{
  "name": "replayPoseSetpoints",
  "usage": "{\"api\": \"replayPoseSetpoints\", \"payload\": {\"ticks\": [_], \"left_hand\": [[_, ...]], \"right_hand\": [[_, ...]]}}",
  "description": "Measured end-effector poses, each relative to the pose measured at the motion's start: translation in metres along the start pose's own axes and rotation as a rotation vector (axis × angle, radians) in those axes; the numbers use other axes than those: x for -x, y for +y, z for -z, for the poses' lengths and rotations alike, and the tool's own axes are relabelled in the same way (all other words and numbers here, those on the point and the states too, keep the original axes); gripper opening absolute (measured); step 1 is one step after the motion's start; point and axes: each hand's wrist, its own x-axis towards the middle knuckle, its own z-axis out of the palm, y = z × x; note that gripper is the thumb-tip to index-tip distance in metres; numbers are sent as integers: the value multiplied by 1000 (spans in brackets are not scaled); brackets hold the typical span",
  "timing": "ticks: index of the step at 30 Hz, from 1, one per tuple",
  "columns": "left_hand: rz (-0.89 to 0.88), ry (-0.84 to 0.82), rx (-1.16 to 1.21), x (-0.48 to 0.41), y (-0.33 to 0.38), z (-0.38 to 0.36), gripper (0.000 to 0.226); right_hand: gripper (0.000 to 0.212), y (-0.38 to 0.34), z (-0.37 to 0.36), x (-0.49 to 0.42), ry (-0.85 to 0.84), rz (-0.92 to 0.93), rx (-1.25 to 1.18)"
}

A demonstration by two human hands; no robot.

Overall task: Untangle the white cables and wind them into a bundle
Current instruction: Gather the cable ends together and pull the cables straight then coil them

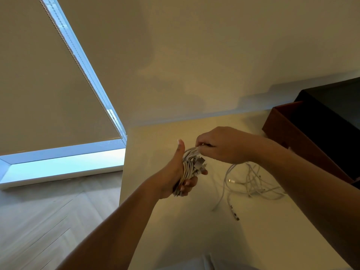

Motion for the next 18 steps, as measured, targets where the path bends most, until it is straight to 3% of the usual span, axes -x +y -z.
{"api": "replayPoseSetpoints", "payload": {"ticks": [12,18], "left_hand": [[-214,549,82,-10,22,-1,55],[-325,723,39,-7,36,-1,51]], "right_hand": [[24,-11,-35,16,92,-26,-86],[22,-10,-53,23,275,-53,-241]]}}
